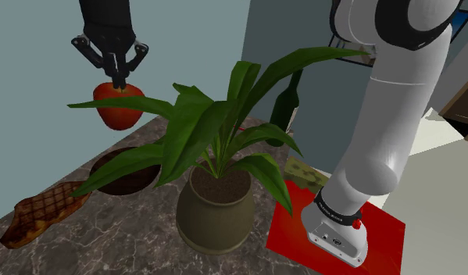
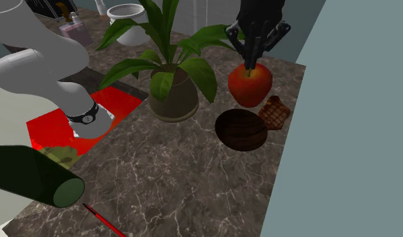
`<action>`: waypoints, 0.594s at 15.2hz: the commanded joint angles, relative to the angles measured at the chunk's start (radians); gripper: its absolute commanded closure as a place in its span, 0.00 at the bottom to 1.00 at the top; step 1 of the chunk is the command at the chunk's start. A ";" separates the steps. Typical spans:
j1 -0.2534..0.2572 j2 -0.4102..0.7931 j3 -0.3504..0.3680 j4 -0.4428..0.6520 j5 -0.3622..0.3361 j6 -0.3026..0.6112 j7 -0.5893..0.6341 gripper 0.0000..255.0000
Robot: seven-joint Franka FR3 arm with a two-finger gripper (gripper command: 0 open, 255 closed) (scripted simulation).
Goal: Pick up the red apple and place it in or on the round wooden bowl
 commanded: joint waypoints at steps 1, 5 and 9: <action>0.078 0.104 0.008 0.158 -0.069 -0.075 0.060 1.00; 0.063 0.087 0.003 0.080 -0.057 -0.012 0.058 1.00; 0.050 0.076 0.002 0.011 -0.051 0.047 0.058 1.00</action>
